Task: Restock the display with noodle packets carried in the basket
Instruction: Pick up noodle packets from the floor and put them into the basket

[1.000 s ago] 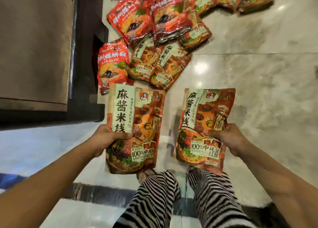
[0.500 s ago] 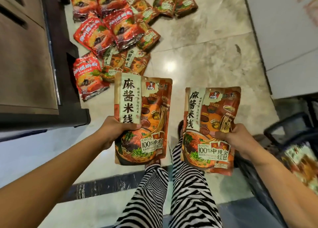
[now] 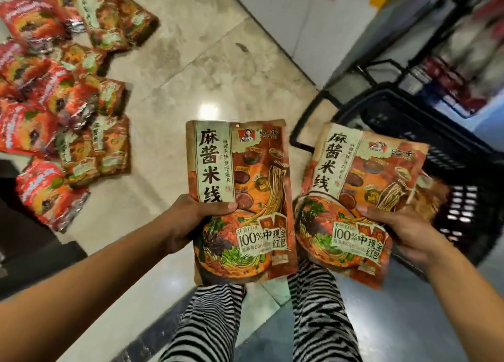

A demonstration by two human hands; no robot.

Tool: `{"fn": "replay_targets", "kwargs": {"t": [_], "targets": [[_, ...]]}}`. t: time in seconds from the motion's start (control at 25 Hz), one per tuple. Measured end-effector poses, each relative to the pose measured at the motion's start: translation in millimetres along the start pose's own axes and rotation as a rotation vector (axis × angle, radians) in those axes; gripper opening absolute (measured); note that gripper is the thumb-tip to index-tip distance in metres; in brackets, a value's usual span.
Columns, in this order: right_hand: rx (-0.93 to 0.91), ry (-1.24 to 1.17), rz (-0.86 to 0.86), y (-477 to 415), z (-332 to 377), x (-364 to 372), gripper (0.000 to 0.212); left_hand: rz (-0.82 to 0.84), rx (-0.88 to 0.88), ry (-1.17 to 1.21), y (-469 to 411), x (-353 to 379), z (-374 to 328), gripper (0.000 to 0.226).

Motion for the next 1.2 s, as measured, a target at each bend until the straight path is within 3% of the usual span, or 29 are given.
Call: {"fn": "replay_targets", "kwargs": {"t": [0.12,0.24,0.36,0.48,0.6,0.68,0.8,0.92,1.04,1.12,1.2], "targets": [[-0.020,-0.075,-0.083,-9,-4,-93,0.047,0.004,-0.037,-0.104,-42,82,-15,0.039],[0.004,-0.098,-0.160,-18,-14,-177,0.078,0.017,-0.068,-0.223,-86,162,-27,0.042],[0.075,-0.122,-0.262,-33,-29,-248,0.065,0.029,-0.080,-0.361,-135,233,-42,0.050],[0.140,-0.146,-0.246,-62,-43,-278,0.066,0.044,-0.130,-0.502,-185,278,-47,0.063],[0.282,-0.157,-0.249,-94,-71,-291,0.048,-0.156,-0.214,-0.686,-244,277,-47,0.060],[0.351,-0.124,-0.428,-108,-87,-303,0.047,-0.400,-0.113,-0.969,-267,271,-68,0.060],[0.349,0.354,-0.687,-109,-82,-311,0.095,-0.584,0.232,-1.310,-256,310,-98,0.082],[0.149,0.768,-0.669,-112,-62,-280,0.114,-0.436,0.495,-1.627,-242,366,-85,0.093],[0.167,0.879,-0.576,-129,-81,-263,0.116,-0.298,0.325,-1.674,-266,367,-44,0.096],[0.207,0.857,-0.644,-139,-90,-268,0.117,-0.345,0.226,-1.595,-287,361,-35,0.098],[0.189,0.858,-0.740,-146,-91,-272,0.116,-0.396,0.248,-1.607,-302,365,-34,0.095]]}}
Point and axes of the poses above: each hand's wrist, its own y-axis away from the middle knuckle, its own x-axis out of the palm, z = x × y, the point moved 10 cm from there along -y, towards the middle knuckle, and after that the axes turned 4 degrees about -x, right-handed, at the moved point
